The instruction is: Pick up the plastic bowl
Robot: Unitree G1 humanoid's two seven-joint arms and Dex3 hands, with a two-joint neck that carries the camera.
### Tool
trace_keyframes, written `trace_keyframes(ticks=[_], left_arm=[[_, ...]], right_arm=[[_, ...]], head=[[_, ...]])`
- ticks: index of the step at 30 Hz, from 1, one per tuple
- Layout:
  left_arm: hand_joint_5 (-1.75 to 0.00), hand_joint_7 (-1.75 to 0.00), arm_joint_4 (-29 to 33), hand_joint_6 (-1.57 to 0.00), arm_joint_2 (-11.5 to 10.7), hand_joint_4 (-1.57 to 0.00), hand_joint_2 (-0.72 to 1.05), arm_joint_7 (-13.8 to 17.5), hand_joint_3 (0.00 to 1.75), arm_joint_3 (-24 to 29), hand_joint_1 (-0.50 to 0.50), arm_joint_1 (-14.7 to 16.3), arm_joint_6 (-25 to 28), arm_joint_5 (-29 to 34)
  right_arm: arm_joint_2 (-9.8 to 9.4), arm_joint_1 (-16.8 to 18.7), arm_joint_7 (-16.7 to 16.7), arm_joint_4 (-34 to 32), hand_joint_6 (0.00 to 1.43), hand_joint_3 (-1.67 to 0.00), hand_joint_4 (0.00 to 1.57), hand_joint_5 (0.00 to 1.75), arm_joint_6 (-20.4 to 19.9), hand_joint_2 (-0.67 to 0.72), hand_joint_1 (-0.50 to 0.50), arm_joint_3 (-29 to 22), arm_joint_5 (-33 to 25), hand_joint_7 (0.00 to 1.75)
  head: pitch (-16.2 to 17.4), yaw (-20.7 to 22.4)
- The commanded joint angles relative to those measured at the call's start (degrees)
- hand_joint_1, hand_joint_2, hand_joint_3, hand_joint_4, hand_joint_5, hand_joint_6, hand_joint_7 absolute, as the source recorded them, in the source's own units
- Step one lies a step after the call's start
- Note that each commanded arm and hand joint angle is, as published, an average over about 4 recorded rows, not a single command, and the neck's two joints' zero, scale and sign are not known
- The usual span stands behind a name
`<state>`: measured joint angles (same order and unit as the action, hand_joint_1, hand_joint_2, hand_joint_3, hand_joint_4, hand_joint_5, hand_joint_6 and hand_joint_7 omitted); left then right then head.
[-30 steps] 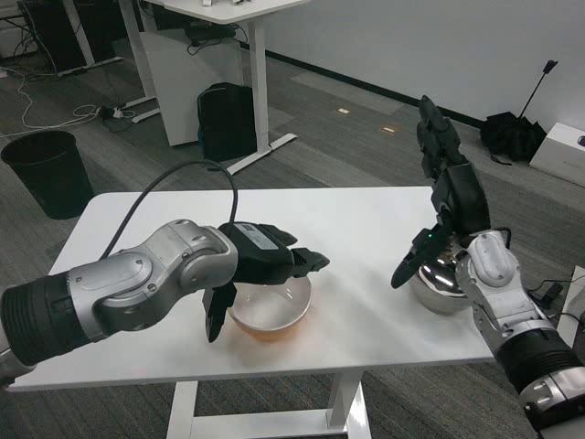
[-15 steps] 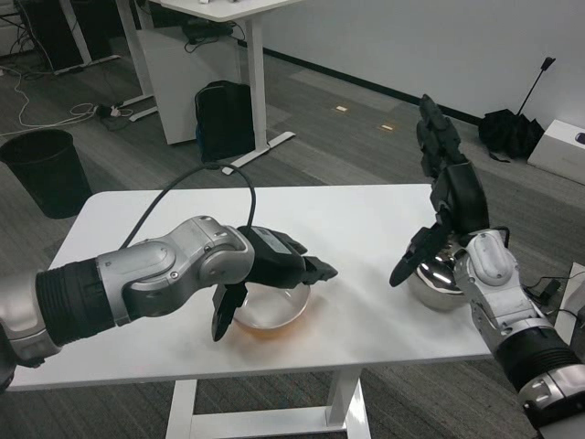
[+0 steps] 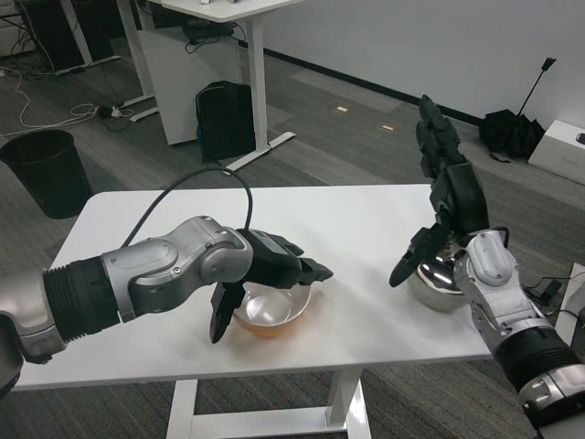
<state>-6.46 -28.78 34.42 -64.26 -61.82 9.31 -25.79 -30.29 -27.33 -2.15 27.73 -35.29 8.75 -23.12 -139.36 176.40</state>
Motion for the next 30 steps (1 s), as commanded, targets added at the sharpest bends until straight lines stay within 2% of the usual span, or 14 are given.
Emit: trace_keyframes(ticks=[1,4,10,14,23,30], left_arm=[[0.00,0.00,-0.13,0.00,-0.01,0.00,0.14,0.30,0.02,-0.69,-0.50,0.08,-0.26,0.35],[0.00,0.00,-0.13,0.00,-0.12,0.00,0.16,0.30,0.07,-0.63,-0.50,0.17,-0.26,0.39],[0.00,0.00,-0.20,0.00,-0.36,0.00,0.16,0.30,0.02,-0.58,-0.50,0.67,-0.26,0.35],[0.00,0.00,-0.35,0.00,-0.45,0.00,0.21,0.30,0.09,-0.52,-0.50,1.11,-0.26,0.06],[0.00,0.00,-1.32,0.00,-0.27,0.00,0.25,0.34,0.04,0.89,-0.50,3.11,-0.96,-2.86],[0.00,0.00,-1.28,0.00,-0.95,0.00,0.10,1.61,0.07,1.11,-0.50,3.18,-0.74,-2.22]], right_arm=[[-0.47,0.13,-0.23,0.44,0.00,0.00,0.00,0.00,-0.87,0.60,-0.46,0.26,-0.88,0.00],[-0.31,0.18,-0.23,0.48,0.00,0.00,0.00,0.00,-0.85,0.60,-0.46,0.28,-0.88,0.00],[-0.14,0.11,-0.23,0.81,0.00,0.00,0.00,0.00,-0.83,0.60,-0.46,0.37,-0.97,0.00],[-0.14,0.04,-0.25,1.16,0.00,0.00,0.00,0.00,-0.83,0.60,-0.46,0.46,-0.97,0.00],[-0.29,-0.97,-0.89,3.03,0.00,0.00,0.00,0.00,-0.57,0.60,-0.46,0.48,-1.23,0.00],[-0.38,-1.56,-0.93,3.84,0.00,0.00,0.00,0.00,-0.57,0.60,-0.46,0.48,-1.23,0.00]], head=[[0.11,0.00],[0.26,-0.08],[0.57,0.27],[0.82,0.55],[1.39,1.15],[1.91,1.58]])
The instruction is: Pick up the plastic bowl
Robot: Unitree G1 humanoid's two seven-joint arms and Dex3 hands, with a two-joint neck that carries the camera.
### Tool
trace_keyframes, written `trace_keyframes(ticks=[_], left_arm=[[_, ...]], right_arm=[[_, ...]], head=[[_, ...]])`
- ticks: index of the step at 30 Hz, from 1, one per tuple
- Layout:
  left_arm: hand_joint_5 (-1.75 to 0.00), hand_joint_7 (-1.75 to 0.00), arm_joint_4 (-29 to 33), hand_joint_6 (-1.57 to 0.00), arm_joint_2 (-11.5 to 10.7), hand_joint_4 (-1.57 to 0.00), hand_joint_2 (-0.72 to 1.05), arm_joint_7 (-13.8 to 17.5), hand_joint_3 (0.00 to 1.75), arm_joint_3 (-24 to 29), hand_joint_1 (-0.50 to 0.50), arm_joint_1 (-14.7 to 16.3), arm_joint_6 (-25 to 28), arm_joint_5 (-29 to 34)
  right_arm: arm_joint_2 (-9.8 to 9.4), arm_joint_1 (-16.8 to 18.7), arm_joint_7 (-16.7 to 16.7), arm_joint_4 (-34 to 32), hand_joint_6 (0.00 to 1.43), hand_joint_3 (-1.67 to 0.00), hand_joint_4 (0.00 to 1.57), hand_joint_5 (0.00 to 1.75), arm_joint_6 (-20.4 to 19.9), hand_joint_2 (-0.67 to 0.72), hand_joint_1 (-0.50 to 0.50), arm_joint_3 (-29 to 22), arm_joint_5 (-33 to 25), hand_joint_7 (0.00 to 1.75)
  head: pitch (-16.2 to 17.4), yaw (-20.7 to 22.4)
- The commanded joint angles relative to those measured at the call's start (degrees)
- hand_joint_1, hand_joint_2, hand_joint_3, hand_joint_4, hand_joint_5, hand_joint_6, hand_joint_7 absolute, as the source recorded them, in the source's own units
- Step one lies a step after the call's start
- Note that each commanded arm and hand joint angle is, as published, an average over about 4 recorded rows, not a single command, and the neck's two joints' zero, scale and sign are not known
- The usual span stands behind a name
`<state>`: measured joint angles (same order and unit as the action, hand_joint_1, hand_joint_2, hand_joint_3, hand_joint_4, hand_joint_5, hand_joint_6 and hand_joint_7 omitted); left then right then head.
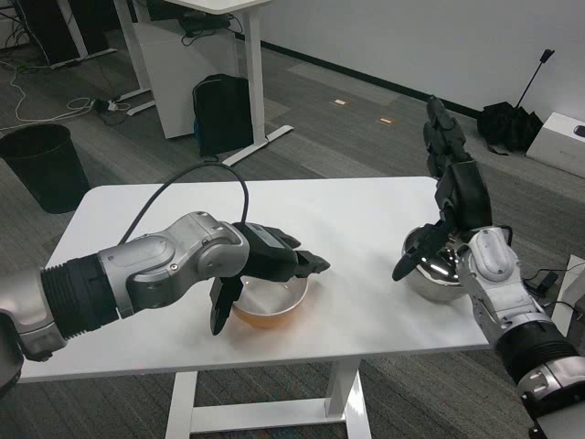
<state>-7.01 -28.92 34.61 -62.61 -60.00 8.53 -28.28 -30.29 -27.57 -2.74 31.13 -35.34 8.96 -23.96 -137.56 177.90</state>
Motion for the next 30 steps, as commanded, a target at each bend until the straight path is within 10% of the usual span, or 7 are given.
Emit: trace_keyframes(ticks=[1,15,30], left_arm=[[0.00,0.00,-0.73,0.00,-0.98,0.00,0.07,1.53,0.04,-0.67,-0.50,1.15,0.13,0.44],[0.00,0.00,-0.66,0.00,-1.66,0.00,0.16,1.93,0.07,-1.02,-0.50,0.34,0.35,1.14],[0.00,0.00,-0.16,0.00,-0.08,0.00,0.16,1.29,0.02,8.47,-0.50,9.37,-2.20,-7.36]], right_arm=[[-0.36,-1.35,-0.33,0.54,0.00,0.00,0.00,0.00,-0.52,0.60,-0.46,0.27,-0.39,0.00],[-0.21,-1.76,-0.33,0.78,0.00,0.00,0.00,0.00,-0.52,0.60,-0.46,0.27,-0.43,0.00],[-0.73,-2.62,-0.38,0.12,0.00,0.00,0.00,0.00,-0.52,0.60,-0.46,1.55,-0.87,0.00]], head=[[0.18,0.07],[-0.43,0.64],[-1.12,2.90]])
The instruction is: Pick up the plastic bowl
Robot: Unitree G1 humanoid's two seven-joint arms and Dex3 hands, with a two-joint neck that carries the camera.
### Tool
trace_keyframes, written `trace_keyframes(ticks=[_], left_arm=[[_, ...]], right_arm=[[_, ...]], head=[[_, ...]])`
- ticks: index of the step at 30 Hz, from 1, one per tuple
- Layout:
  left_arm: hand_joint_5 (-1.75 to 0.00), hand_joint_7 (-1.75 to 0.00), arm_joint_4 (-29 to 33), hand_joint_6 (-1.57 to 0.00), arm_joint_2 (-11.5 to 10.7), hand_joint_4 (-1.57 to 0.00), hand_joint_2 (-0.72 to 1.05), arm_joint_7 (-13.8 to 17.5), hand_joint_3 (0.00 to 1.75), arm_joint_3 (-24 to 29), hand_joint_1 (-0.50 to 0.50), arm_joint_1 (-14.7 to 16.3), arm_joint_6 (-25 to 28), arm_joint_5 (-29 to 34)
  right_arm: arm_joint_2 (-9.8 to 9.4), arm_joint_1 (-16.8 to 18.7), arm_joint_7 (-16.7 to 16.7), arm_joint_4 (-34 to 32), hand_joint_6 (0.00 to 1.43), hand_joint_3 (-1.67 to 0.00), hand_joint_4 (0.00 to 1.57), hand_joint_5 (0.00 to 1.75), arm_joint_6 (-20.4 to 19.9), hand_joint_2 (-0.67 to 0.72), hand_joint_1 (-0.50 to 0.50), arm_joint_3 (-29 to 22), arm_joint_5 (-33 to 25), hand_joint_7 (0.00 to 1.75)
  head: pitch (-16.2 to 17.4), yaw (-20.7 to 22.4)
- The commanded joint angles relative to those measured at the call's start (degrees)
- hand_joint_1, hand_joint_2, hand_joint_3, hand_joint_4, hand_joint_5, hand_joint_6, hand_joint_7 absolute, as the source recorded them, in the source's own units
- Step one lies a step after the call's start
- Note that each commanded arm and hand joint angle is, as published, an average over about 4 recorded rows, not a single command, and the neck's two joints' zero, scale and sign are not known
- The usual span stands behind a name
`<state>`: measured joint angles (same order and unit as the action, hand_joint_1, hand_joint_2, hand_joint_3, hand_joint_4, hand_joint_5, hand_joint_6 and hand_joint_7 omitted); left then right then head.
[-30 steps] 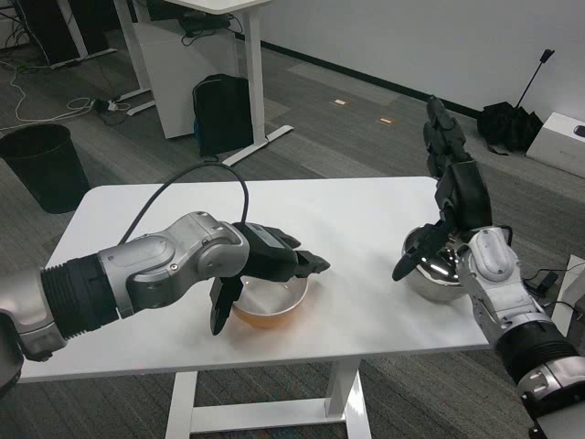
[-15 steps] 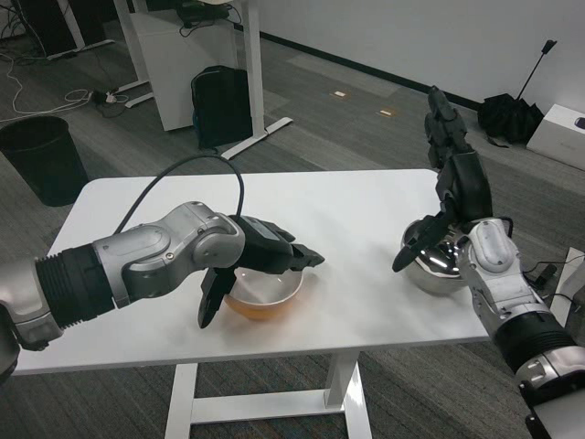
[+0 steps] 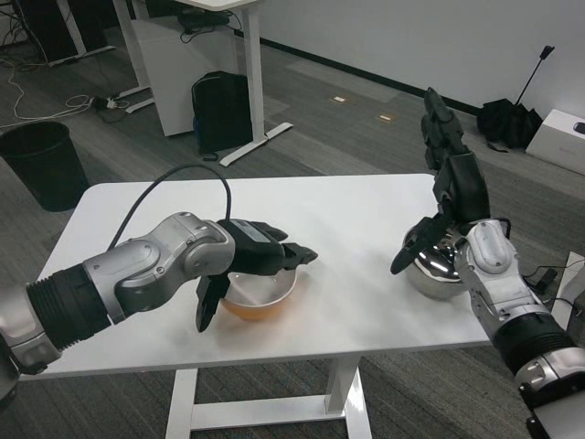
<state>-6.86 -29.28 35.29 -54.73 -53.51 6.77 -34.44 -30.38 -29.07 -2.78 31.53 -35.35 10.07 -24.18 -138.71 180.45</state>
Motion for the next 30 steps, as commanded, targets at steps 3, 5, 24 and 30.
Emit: trace_keyframes(ticks=[3,5,24,30], left_arm=[[0.00,0.00,0.27,0.00,0.54,0.00,0.16,0.35,0.00,2.37,-0.50,4.67,-1.32,-2.63],[0.00,0.00,0.62,0.00,0.71,0.00,0.16,0.04,0.00,3.45,-0.50,5.74,-2.02,-3.57],[0.00,0.00,0.09,0.00,1.64,0.00,0.60,-1.89,0.00,6.66,-0.49,9.13,-4.05,-3.27],[0.00,0.00,-0.61,0.00,2.07,-0.02,0.76,-1.82,0.00,6.33,-0.49,9.04,-4.05,-1.33]], right_arm=[[-0.71,-1.23,-0.30,-0.62,0.00,0.00,0.00,0.00,-0.51,0.60,-0.46,0.96,-0.86,0.00],[-0.73,-1.25,-0.30,-0.95,0.00,0.00,0.00,0.00,-0.51,0.60,-0.46,1.27,-1.00,0.00],[-0.73,-0.46,-0.30,-2.27,0.00,0.00,0.00,0.00,-0.69,0.58,-0.46,1.93,-2.14,0.00],[-0.80,-0.13,-0.30,-2.44,0.00,0.00,0.00,0.00,-0.69,0.58,-0.46,1.88,-2.82,0.00]], head=[[0.29,0.34],[0.51,0.36],[0.68,-0.18],[1.17,-0.38]])
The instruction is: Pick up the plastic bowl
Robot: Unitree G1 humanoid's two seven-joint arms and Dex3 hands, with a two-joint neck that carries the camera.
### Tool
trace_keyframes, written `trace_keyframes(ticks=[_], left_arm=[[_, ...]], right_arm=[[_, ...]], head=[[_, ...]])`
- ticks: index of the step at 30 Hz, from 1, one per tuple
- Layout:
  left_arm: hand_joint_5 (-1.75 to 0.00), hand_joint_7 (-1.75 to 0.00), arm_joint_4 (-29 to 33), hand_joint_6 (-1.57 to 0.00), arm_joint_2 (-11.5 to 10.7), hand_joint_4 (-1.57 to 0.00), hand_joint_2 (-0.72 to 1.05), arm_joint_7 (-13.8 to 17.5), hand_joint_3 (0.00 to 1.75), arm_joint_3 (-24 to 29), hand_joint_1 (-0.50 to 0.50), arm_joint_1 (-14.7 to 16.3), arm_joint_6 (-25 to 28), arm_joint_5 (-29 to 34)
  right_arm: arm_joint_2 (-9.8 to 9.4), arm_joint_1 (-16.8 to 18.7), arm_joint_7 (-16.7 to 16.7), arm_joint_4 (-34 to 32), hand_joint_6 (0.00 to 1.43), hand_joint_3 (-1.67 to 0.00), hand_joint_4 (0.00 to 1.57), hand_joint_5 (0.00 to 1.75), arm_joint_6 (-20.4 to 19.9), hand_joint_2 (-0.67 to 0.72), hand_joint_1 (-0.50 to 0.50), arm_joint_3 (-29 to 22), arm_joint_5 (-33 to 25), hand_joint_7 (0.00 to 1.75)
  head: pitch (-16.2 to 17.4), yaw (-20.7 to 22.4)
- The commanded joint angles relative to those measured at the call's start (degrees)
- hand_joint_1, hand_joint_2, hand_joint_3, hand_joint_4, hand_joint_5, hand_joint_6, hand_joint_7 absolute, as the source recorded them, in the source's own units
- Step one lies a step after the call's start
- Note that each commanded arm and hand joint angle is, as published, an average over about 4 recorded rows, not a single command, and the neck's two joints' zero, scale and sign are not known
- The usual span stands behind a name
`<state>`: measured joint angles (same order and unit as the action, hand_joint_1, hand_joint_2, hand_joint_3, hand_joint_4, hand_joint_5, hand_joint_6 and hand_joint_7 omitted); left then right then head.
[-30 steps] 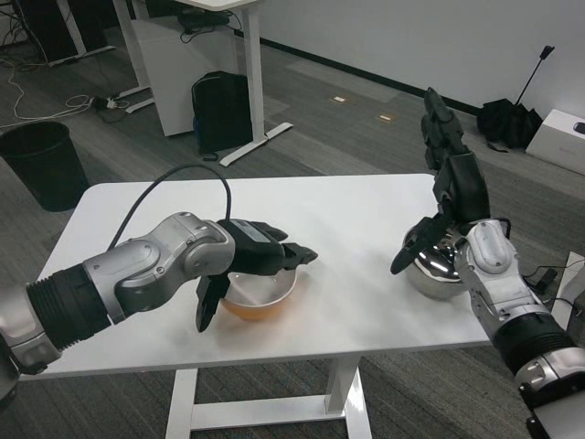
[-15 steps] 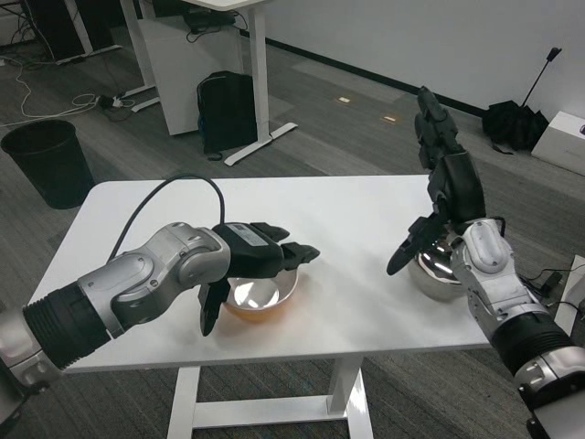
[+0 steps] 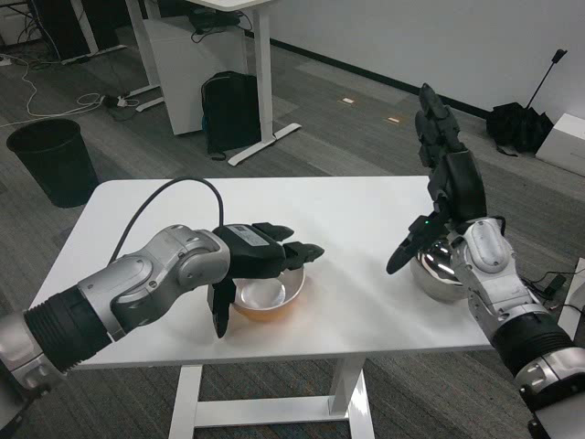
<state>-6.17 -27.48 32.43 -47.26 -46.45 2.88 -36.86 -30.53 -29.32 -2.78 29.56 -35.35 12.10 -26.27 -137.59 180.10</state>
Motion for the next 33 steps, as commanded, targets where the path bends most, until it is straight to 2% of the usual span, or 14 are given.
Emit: trace_keyframes(ticks=[1,2,4,6,7,9,11,13,16,20,23,27,33], left_arm=[[0.00,0.00,-1.41,0.00,0.34,-0.05,0.74,1.06,0.00,-1.17,-0.50,1.96,-0.14,1.29],[0.00,0.00,-1.43,0.00,0.36,-0.07,0.78,1.06,0.00,-1.17,-0.50,1.94,-0.11,1.31],[-0.26,-0.07,-1.56,0.00,0.45,-0.26,0.78,1.10,0.00,-1.21,-0.50,1.89,0.06,1.62],[-0.62,-0.14,-1.72,0.00,0.51,-0.45,0.78,1.17,0.00,-1.25,-0.50,1.89,0.24,2.08],[-0.69,-0.16,-1.78,-0.02,0.54,-0.50,0.80,1.19,0.00,-1.25,-0.50,1.89,0.28,2.28],[-1.05,-0.30,-1.96,-0.20,0.58,-0.74,0.76,1.32,0.04,-1.43,-0.50,1.85,0.68,2.58],[-1.54,-0.63,-2.05,-0.55,0.58,-1.10,0.69,1.54,0.09,-1.69,-0.50,1.72,1.25,2.54],[-1.75,-0.96,-2.22,-0.83,0.58,-1.34,0.72,1.98,0.09,-1.83,-0.50,1.58,1.69,2.63],[-1.75,-1.22,-2.36,-1.05,0.58,-1.48,0.78,2.73,0.09,-1.87,-0.50,1.45,2.50,2.76],[-1.75,-1.36,-2.36,-1.17,0.58,-1.53,0.78,3.39,0.09,-1.87,-0.50,1.37,3.27,2.89],[-1.75,-1.40,-2.36,-1.20,0.58,-1.53,0.78,3.65,0.09,-1.87,-0.48,1.28,3.49,2.94],[-1.75,-1.45,-2.36,-1.20,0.62,-1.53,0.78,3.78,0.09,-1.74,-0.47,1.10,3.58,2.72],[-1.75,-1.54,-2.36,-1.17,0.98,-1.53,0.69,3.61,0.09,-1.34,-0.46,1.10,3.53,1.57]], right_arm=[[-0.67,0.16,-0.30,-0.47,0.00,0.00,0.00,0.00,-0.68,0.58,-0.46,-0.14,-0.84,0.00],[-0.67,0.18,-0.30,-0.47,0.00,0.00,0.00,0.00,-0.68,0.60,-0.46,-0.14,-0.88,0.00],[-0.67,0.18,-0.30,-0.47,0.00,0.00,0.00,0.00,-0.68,0.60,-0.46,-0.14,-0.97,0.00],[-0.74,0.16,-0.30,-0.47,0.00,0.00,0.00,0.00,-0.70,0.60,-0.46,-0.14,-0.99,0.00],[-0.80,0.18,-0.30,-0.47,0.00,0.00,0.00,0.00,-0.73,0.60,-0.46,-0.14,-1.02,0.00],[-0.98,0.18,-0.30,-0.47,0.00,0.00,0.00,0.00,-0.73,0.60,-0.46,-0.14,-1.06,0.00],[-1.02,0.18,-0.30,-0.47,0.00,0.00,0.00,0.00,-0.73,0.60,-0.46,-0.14,-1.06,0.00],[-0.94,0.27,-0.30,-0.47,0.00,0.00,0.00,0.00,-0.77,0.60,-0.46,-0.14,-1.06,0.00],[-0.85,0.38,-0.30,-0.47,0.00,0.00,0.00,0.00,-0.70,0.60,-0.46,0.01,-1.21,0.00],[-0.85,0.40,-0.30,-0.47,0.00,0.00,0.00,0.00,-0.68,0.60,-0.46,0.12,-1.32,0.00],[-0.80,0.40,-0.30,-0.47,0.00,0.00,0.00,0.00,-0.68,0.57,-0.46,0.12,-1.32,0.00],[-0.76,0.40,-0.30,-0.47,0.00,0.00,0.00,0.00,-0.73,0.60,-0.46,0.12,-1.32,0.00],[-0.76,0.40,-0.30,-0.43,0.00,0.00,0.00,0.00,-0.73,0.60,-0.46,0.12,-1.59,0.00]], head=[[0.02,-0.04],[-0.03,-0.05],[-0.10,-0.04],[0.09,-0.03],[0.30,-0.06],[0.61,-0.09],[0.77,-0.10],[0.96,-0.02],[1.09,0.09],[0.98,-0.08],[0.97,-0.06],[1.00,-0.12],[1.03,-0.13]])
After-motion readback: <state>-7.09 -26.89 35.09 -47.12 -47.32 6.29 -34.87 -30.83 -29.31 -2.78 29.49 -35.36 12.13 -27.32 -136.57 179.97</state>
